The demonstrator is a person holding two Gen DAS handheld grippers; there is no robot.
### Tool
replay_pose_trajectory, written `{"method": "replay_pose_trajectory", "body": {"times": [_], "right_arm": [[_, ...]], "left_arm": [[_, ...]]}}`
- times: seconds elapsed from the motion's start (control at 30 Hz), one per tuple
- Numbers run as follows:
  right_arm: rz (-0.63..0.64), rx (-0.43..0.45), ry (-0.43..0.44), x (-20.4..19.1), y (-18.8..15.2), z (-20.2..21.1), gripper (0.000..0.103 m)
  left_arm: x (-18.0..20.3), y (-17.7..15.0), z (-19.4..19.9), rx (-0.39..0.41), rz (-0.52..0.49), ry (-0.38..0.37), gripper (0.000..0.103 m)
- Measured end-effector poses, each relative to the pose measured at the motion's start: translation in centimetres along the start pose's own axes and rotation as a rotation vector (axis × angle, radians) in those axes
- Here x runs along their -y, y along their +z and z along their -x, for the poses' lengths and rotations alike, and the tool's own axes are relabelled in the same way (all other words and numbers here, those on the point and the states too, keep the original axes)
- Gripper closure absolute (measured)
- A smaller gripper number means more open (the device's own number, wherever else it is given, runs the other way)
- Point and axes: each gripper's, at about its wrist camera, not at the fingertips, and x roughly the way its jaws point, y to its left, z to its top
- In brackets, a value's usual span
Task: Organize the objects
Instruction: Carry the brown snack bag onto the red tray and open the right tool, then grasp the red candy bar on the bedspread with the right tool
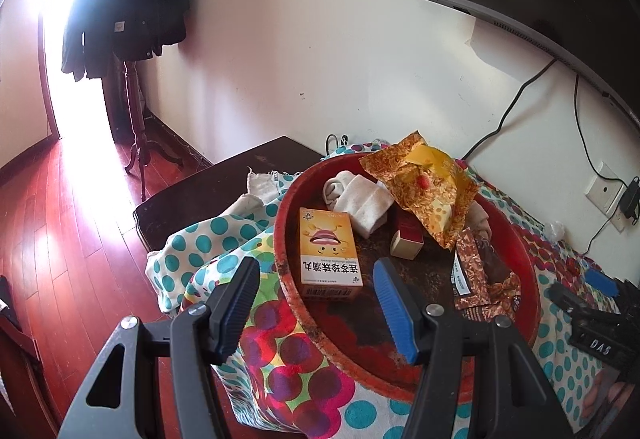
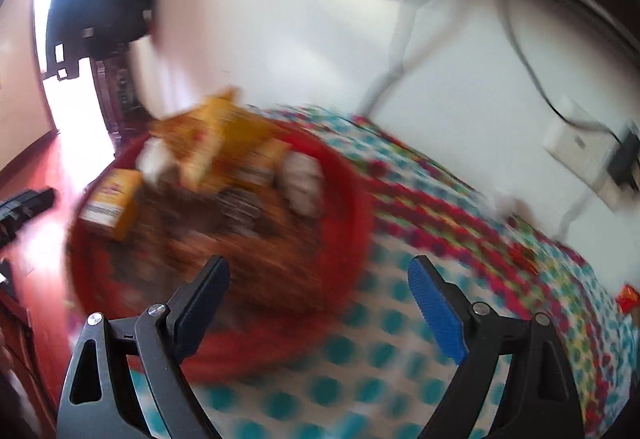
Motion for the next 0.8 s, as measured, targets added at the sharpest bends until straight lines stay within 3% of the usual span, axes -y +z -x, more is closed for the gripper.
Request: {"method": "replay_pose_trajectory", "body": {"times": [0.1,0.2,0.37,0.4,0.43,0.47,0.53,0.73,0.8], "right_arm": [[-0.049,-0.038,-0.110,4.1,0.6,-2.3,0.014],[-0.111,-0.052,-0.178,10.0,-0.5,-2.0,0.014],[-0.259,-0.018,-0.205,20.2,-3.2,1.3,0.014],[-0.274,-0.022,-0.209,19.0,-1.1,0.1,0.014],[-0.277,-0.028,-0.224,20.2,-1.2,-0.1,0.014],[-0.275,-0.036,-0.232,18.1,0.7,-2.0,0.014],[-0.264,-0.058,-0.249,18.4,1.9,-4.3,0.014],[-0.239,-0.084,-0.190,15.3,6.9,-12.1,0.014],[-0.233,-0.089,-0.183,12.5,8.6,-16.1,0.014]], "left_arm": [[0.5,-0.1,0.1,0.004,-0.019,0.001,0.042],[1.0,-0.4,0.0,0.006,-0.041,0.005,0.042],[1.9,-1.0,-0.3,0.009,-0.078,0.018,0.042],[2.1,-1.1,-0.3,0.015,-0.088,0.021,0.042],[2.3,-1.2,-0.3,0.018,-0.099,0.023,0.042],[2.7,-1.4,-0.3,0.023,-0.117,0.026,0.042],[3.1,-1.7,-0.3,0.034,-0.141,0.030,0.042],[4.8,-2.4,0.1,0.098,-0.232,0.042,0.042],[5.5,-2.7,0.3,0.125,-0.274,0.051,0.042]]}}
